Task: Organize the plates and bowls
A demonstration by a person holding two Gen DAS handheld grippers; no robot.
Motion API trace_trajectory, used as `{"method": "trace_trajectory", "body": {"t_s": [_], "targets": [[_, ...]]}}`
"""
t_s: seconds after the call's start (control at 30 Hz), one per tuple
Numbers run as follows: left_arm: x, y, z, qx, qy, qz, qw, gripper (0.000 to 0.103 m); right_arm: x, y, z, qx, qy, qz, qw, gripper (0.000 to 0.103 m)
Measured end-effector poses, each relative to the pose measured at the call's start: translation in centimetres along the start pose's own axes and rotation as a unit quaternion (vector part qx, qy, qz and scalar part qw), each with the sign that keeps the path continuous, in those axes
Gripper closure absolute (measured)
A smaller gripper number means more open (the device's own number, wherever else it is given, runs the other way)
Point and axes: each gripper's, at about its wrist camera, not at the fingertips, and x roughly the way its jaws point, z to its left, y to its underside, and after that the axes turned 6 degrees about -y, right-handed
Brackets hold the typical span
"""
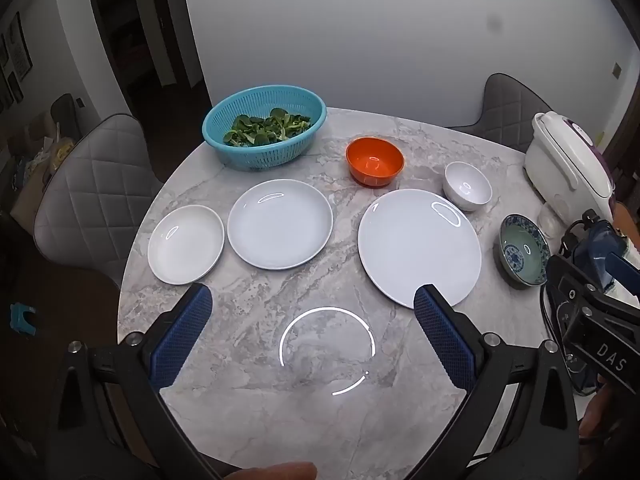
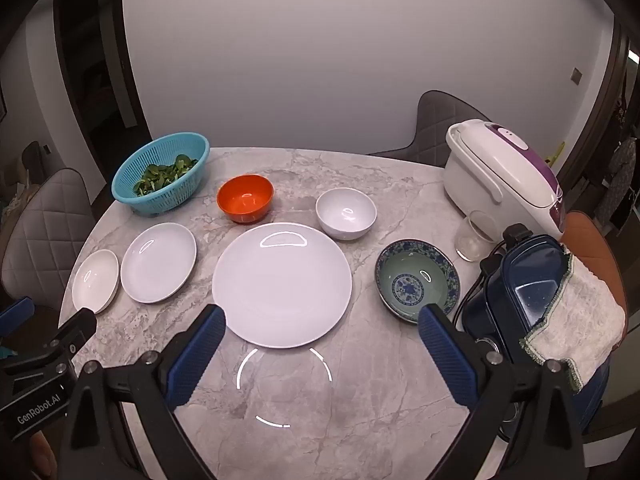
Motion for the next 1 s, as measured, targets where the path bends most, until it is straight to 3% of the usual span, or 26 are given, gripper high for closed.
{"method": "trace_trajectory", "body": {"t_s": [1.0], "targets": [[0.56, 0.68, -0.46, -0.002, 0.002, 0.007, 1.0000, 0.001, 0.40, 0.17, 0.01, -0.001, 0.002, 0.003, 1.000, 0.004]]}}
